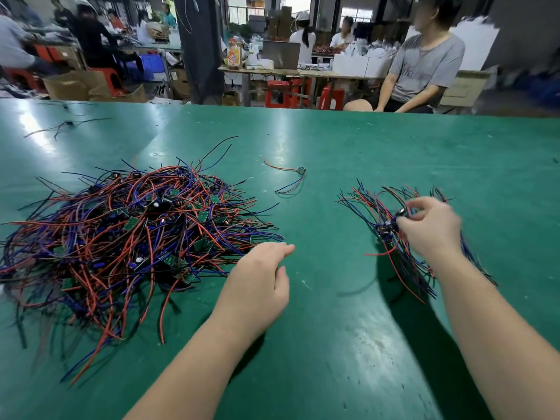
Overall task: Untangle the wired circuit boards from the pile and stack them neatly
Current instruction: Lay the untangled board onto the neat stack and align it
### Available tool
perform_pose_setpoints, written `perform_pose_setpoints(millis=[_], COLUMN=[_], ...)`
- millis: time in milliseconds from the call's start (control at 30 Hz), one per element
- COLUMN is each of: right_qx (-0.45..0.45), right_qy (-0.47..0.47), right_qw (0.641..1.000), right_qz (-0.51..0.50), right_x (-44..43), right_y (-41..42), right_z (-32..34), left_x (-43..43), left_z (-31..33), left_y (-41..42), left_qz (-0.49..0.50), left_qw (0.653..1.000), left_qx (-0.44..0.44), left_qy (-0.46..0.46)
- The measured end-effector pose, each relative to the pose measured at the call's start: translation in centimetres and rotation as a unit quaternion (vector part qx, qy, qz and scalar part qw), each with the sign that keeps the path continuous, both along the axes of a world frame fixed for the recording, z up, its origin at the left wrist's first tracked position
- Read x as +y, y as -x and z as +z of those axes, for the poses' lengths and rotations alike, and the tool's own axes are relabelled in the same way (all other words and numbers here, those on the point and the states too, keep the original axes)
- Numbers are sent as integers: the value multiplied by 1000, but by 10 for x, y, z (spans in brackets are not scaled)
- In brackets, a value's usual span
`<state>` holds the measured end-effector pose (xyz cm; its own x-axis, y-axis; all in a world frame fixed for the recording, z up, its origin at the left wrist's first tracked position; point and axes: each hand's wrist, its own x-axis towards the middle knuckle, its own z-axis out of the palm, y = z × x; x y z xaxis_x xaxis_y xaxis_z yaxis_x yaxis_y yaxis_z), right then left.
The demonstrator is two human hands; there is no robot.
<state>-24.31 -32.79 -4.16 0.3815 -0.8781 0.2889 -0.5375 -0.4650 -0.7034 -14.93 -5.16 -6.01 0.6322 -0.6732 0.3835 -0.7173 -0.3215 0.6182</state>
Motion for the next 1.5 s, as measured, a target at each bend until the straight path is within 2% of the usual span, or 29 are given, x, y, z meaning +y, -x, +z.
perform_pose_setpoints(millis=[33, 100, 233, 300, 400, 467, 533, 567, 667, 733, 933, 1033, 1100, 1133, 1200, 1233, 1300, 1333, 1367, 1433, 1500], right_qx=[65, 137, 182, 230, 342, 374, 325, 286, 202, 163, 97, 76, 70, 64, 46, 38, 28, 22, 11, -29, -112], right_qy=[6, 14, 22, 32, 41, 65, 90, 95, 75, 55, 53, 29, 10, -4, -40, -57, -88, -109, -134, -207, -343], right_qw=[998, 990, 982, 972, 936, 923, 940, 952, 970, 974, 968, 967, 966, 965, 964, 962, 958, 955, 951, 934, 884], right_qz=[-4, 1, 34, 46, 66, 68, 55, 58, 111, 149, 224, 240, 250, 253, 260, 265, 271, 273, 277, 288, 298], right_x=[-5, -9, -10, -11, -7, 3, 19, 29, 64, 86, 122, 131, 136, 138, 142, 144, 146, 147, 147, 151, 155], right_y=[0, -1, -4, -5, -2, -2, -3, -5, -10, -14, -18, -16, -16, -16, -16, -16, -15, -15, -15, -15, -17], right_z=[-9, -20, -17, -13, -5, 2, 7, 9, 11, 8, -9, -13, -15, -16, -18, -19, -19, -18, -17, -14, -12], left_x=[0, 1, 4, 7, 19, 30, 40, 44, 48, 47, 50, 51, 49, 47, 41, 39, 37, 37, 36, 34, 33], left_z=[0, 0, 4, 11, 23, 30, 31, 28, 18, 11, 10, 13, 15, 18, 24, 26, 30, 32, 33, 32, 30], left_y=[-1, -3, -8, -11, -22, -33, -43, -49, -62, -65, -72, -69, -69, -69, -67, -66, -63, -60, -58, -51, -41], left_qz=[-10, -12, 8, 28, 127, 240, 337, 362, 356, 343, 370, 356, 331, 301, 226, 199, 161, 141, 120, 77, 0], left_qw=[1000, 1000, 997, 990, 953, 923, 911, 914, 916, 913, 924, 933, 932, 917, 835, 795, 753, 749, 758, 799, 840], left_qx=[-13, -29, -67, -117, -232, -255, -211, -173, -80, -67, -80, -30, 76, 176, 369, 431, 502, 521, 531, 522, 498], left_qy=[-5, 1, 37, 76, 148, 158, 112, 60, -166, -212, -49, 39, 123, 195, 339, 378, 395, 383, 361, 290, 214])
